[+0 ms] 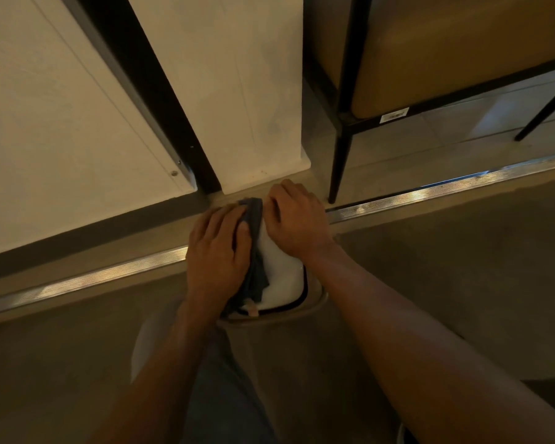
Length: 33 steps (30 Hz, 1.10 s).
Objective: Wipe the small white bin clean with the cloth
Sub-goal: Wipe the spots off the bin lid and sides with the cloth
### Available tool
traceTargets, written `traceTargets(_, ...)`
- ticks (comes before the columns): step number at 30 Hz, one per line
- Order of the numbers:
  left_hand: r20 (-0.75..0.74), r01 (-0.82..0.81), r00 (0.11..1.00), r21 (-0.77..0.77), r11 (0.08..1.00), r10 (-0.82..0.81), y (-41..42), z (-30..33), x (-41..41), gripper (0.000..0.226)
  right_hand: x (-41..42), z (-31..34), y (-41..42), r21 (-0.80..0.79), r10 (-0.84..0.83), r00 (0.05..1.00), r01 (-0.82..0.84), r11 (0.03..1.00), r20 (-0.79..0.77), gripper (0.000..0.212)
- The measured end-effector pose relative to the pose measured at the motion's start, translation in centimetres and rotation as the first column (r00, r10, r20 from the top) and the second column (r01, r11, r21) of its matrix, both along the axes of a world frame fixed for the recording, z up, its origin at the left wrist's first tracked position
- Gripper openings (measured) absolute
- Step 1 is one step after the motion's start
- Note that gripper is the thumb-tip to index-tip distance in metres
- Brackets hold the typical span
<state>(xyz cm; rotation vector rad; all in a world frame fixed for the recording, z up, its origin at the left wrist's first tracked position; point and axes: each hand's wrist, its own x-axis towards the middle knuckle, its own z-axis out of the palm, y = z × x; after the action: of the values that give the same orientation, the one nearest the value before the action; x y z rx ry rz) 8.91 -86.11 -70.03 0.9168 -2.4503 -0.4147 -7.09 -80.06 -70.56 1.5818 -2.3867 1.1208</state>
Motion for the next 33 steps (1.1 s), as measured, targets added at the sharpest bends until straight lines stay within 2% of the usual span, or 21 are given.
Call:
traceTargets(3, -0.008, -0.086, 0.996, 0.147, 0.985, 0.088, -0.7, 0.3, 0.3, 0.040, 0.1, 0.1, 0.0, -0.016, 0.007, 1.000, -0.007, 1.000, 0.018, 0.021)
traceTargets(7, 0.243, -0.328, 0.933, 0.281, 0.902, 0.263, -3.4, 1.8, -3.9, 0.039, 0.2, 0.4, -0.1, -0.008, -0.003, 1.000, 0.003, 1.000, -0.002, 0.021)
traceTargets(9, 0.280, -0.318, 0.924, 0.188, 0.929, 0.260, -3.1, 2.0, -4.8, 0.039, 0.1, 0.6, 0.0, -0.003, -0.023, 1.000, 0.023, 1.000, -0.020, 0.022)
traceTargets(11, 0.204, -0.184, 0.964, 0.039, 0.982, 0.172, -1.4, 1.5, -3.9, 0.037, 0.2, 0.7, 0.2, -0.010, -0.043, 0.998, 0.042, 0.999, -0.036, 0.024)
traceTargets(13, 0.142, -0.067, 0.987, -0.065, 0.996, 0.076, 0.0, 0.5, -1.9, 0.043, 0.3, 0.7, 0.4, -0.029, -0.054, 0.998, 0.052, 0.998, -0.046, 0.023)
traceTargets(17, 0.076, 0.037, 0.997, -0.021, 0.999, -0.035, 0.0, -0.2, 0.9, 0.048, 0.2, 0.5, 0.5, -0.072, -0.095, 0.995, 0.095, 0.993, -0.004, 0.019)
traceTargets(21, 0.003, -0.004, 1.000, 0.037, 0.999, 0.004, -0.1, 0.0, 0.7, 0.045, 0.4, 0.2, 0.8, -0.199, -0.173, 0.976, 0.197, 0.960, 0.133, 0.018)
traceTargets(25, 0.041, -0.109, 0.993, -0.015, 0.994, 0.109, 0.0, 0.0, -1.0, 0.042, 0.3, -0.1, 1.3, -0.280, -0.240, 0.903, 0.348, 0.895, 0.355, 0.027)
traceTargets(29, 0.113, -0.130, 0.984, -0.060, 0.990, 0.136, 0.6, 0.1, -1.5, 0.048, 0.4, -0.1, 1.7, -0.280, -0.261, 0.852, 0.414, 0.866, 0.453, 0.034)
traceTargets(33, 0.124, -0.105, 0.985, -0.096, 0.990, 0.117, 1.4, 0.9, -2.9, 0.046, -0.1, 0.1, 2.9, -0.243, -0.228, 0.797, 0.421, 0.874, 0.560, 0.031)
